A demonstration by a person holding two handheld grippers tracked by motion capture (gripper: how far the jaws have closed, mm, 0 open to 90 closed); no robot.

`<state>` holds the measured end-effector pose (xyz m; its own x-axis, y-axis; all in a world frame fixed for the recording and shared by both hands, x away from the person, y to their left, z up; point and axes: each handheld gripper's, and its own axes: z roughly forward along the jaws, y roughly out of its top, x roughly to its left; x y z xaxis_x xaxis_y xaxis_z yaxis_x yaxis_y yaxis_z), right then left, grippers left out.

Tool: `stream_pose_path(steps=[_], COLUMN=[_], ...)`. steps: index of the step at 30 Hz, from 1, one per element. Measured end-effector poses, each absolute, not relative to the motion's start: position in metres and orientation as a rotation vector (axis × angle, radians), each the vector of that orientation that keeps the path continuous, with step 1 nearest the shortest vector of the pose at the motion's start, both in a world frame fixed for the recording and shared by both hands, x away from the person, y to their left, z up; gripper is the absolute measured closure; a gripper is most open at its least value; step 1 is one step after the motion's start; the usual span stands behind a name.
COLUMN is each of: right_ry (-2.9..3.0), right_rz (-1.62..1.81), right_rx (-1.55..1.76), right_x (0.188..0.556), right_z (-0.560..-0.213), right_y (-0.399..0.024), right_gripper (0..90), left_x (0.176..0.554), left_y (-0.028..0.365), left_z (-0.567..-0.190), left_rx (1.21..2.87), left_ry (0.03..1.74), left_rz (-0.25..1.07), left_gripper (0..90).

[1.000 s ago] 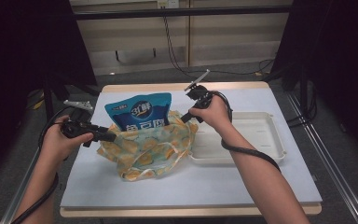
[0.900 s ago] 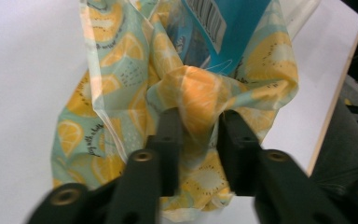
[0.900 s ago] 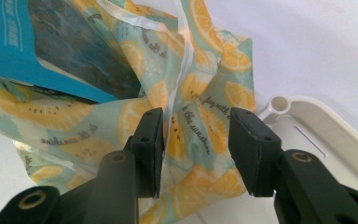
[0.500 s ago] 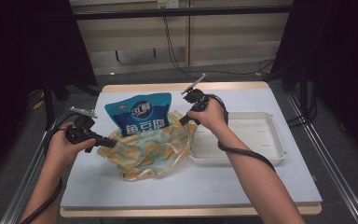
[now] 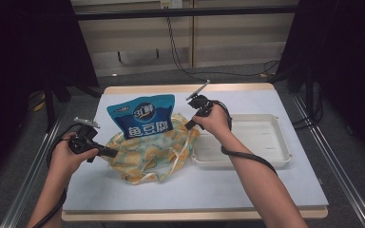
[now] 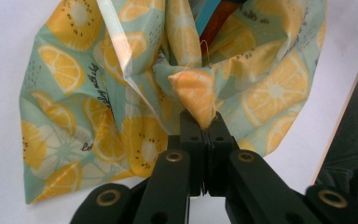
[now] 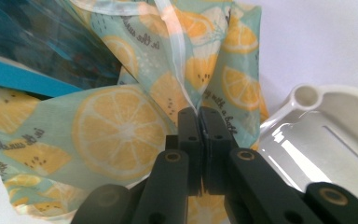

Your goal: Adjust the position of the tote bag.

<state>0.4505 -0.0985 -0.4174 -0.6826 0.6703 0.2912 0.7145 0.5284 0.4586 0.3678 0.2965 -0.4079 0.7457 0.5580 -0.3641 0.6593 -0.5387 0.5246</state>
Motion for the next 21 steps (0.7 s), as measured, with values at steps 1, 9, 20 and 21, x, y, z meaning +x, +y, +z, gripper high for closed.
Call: stream_pose_path(steps=[1, 9, 20, 21], right_ry=[-2.68, -2.665, -2.686, -2.68], right_rz=[-0.854, -0.864, -0.88, -0.884], right_rx=[-1.212, -1.22, -1.225, -1.227], right_x=[0.451, 0.451, 0.447, 0.447], right_z=[-0.419, -0.423, -0.416, -0.414], right_y=[-0.099, -0.099, -0.104, -0.104], right_gripper=[88.1, 88.0, 79.7, 79.4], left_x=[0.368, 0.364, 0.359, 0.358], left_y=[0.297, 0.297, 0.3, 0.302], left_z=[-0.409, -0.423, -0.409, -0.406], left_rx=[2.296, 2.286, 2.256, 2.257], left_ry=[0.9, 0.948, 0.955, 0.948], left_rz=[-0.207, -0.191, -0.152, -0.137], left_gripper=[88.8, 88.8, 64.6, 59.4])
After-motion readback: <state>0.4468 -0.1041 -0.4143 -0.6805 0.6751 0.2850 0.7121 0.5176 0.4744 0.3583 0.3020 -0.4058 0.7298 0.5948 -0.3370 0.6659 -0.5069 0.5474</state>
